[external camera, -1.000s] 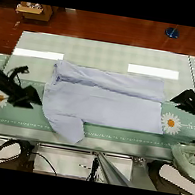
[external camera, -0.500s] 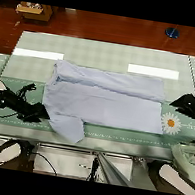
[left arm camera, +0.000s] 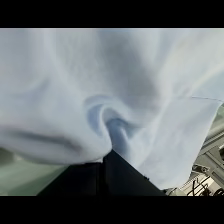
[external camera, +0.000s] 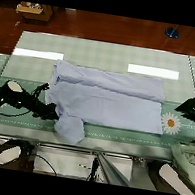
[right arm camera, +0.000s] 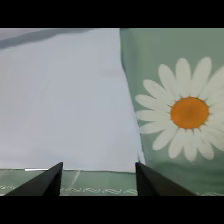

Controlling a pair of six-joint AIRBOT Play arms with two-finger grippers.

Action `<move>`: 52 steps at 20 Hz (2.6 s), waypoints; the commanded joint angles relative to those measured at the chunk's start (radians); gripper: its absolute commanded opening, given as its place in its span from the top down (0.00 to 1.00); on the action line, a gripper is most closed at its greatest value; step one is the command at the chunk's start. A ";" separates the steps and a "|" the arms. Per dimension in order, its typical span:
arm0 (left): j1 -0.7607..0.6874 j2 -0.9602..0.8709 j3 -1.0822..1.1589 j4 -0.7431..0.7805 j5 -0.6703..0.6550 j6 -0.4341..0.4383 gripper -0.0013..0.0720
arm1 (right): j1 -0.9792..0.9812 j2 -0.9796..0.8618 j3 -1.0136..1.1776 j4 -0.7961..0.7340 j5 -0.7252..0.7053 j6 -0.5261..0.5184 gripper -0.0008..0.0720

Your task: Fold the shirts.

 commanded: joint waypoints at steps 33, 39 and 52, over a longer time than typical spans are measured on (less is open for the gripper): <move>0.086 0.141 0.336 -0.096 -0.159 0.062 0.94 | 0.017 0.146 -0.241 0.281 -0.182 -0.056 0.96; 0.086 0.147 0.573 -0.106 -0.002 0.054 0.94 | 0.018 0.173 -0.111 0.463 -0.307 -0.056 0.96; 0.084 -0.380 0.824 -0.139 0.103 0.058 0.94 | 0.269 -0.288 0.026 0.484 -0.797 -0.056 0.96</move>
